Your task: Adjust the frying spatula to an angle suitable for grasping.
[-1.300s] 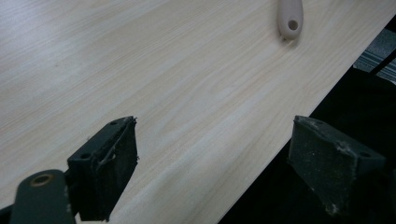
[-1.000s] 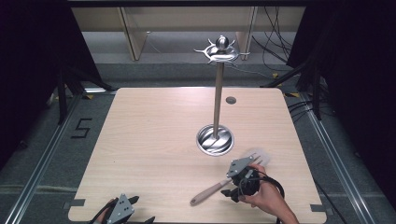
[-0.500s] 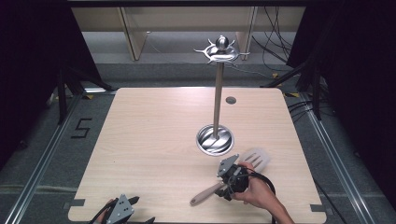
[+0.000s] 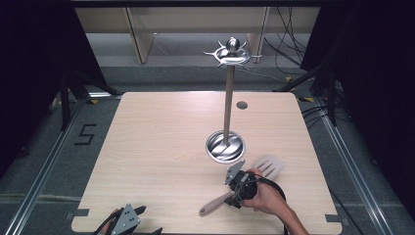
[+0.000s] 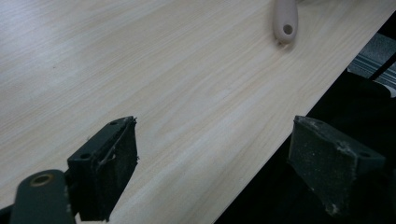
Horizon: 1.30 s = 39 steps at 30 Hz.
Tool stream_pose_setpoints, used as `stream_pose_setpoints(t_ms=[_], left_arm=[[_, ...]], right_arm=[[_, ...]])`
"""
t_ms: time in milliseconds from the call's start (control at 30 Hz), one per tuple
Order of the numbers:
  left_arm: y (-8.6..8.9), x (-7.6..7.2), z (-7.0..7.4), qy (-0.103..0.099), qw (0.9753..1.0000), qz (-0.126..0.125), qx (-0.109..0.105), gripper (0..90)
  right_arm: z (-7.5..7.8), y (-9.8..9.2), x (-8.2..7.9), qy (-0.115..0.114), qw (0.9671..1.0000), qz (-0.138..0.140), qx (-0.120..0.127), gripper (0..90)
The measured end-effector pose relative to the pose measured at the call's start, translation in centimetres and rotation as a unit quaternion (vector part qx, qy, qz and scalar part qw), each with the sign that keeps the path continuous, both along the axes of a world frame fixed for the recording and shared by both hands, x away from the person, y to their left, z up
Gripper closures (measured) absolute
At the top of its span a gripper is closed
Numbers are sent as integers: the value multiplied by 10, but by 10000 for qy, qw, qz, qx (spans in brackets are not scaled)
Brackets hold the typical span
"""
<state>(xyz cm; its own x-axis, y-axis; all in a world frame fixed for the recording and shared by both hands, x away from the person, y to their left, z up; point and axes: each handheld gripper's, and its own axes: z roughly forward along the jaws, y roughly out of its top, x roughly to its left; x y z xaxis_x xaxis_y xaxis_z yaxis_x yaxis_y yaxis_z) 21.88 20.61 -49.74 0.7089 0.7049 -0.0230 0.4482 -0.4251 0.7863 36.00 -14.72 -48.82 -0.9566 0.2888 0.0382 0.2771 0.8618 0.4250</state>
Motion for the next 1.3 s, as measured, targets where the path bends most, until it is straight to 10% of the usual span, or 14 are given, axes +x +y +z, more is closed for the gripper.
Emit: stream_pose_setpoints(t_ms=[333,567,833,1300], left_arm=[[3,3,2,-160,9993,-214,278,148],[1,0,1,-8,10000,-71,63,148],[2,2,2,-26,9996,-228,134,148],[2,2,1,-24,9997,-232,108,148]], right_arm=[[1,4,-1,64,9994,202,-287,434],[4,7,-1,71,9987,-78,-502,477],[10,14,1,51,9936,70,-1125,583],[14,11,8,235,9879,147,-1524,735]])
